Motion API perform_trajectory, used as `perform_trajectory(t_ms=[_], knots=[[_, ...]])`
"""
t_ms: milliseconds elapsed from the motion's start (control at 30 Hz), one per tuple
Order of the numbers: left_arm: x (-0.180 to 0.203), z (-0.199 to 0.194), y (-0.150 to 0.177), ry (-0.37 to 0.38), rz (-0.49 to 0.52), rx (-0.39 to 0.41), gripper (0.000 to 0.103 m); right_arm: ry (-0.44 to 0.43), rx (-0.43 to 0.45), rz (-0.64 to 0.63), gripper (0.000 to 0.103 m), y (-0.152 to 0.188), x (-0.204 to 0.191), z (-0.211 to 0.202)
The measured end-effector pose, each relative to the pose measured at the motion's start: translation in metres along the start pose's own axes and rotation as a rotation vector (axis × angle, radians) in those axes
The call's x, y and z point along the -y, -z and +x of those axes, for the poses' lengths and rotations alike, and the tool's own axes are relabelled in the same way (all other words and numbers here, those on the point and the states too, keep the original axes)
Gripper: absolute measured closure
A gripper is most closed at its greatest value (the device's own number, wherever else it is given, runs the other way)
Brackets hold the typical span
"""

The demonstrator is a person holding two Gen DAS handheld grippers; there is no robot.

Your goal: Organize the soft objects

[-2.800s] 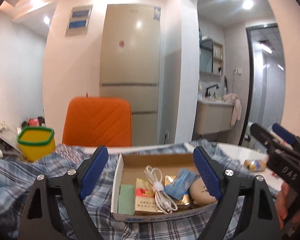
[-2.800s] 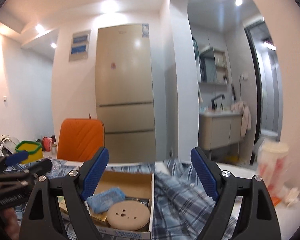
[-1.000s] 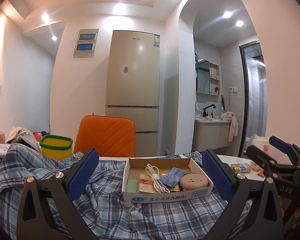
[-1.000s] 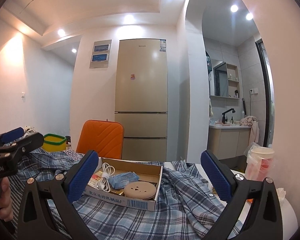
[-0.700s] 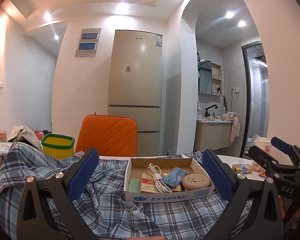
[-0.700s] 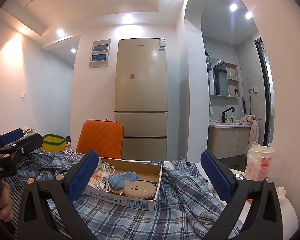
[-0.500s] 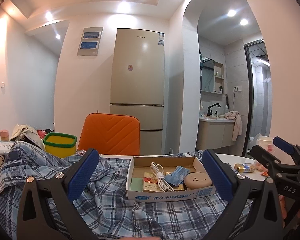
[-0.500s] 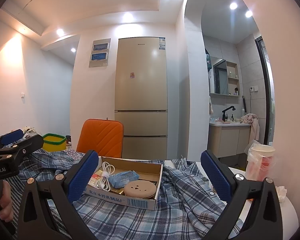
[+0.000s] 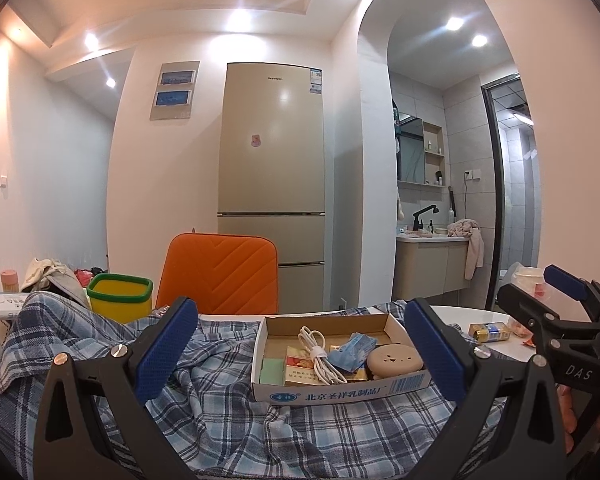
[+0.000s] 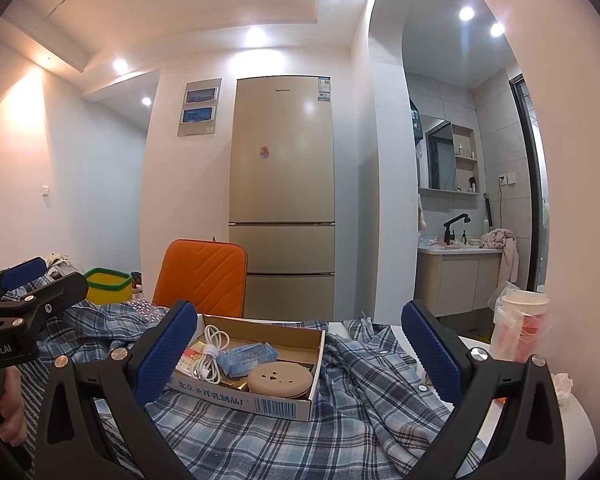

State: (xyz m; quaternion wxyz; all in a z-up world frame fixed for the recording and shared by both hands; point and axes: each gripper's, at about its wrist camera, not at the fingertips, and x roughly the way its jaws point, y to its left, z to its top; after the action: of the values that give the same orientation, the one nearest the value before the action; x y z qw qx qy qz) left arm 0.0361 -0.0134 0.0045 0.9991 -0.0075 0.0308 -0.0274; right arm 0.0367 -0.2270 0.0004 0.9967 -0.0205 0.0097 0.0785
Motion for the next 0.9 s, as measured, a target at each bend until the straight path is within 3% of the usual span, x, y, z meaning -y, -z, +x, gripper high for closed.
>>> perform_trajectory(t_ms=[900], knots=[[0.0021,-0.0015,0.0003,-0.006,0.000,0.011,0.000,0.000,0.001,0.000,0.000,0.0004,0.0003,0.0004]])
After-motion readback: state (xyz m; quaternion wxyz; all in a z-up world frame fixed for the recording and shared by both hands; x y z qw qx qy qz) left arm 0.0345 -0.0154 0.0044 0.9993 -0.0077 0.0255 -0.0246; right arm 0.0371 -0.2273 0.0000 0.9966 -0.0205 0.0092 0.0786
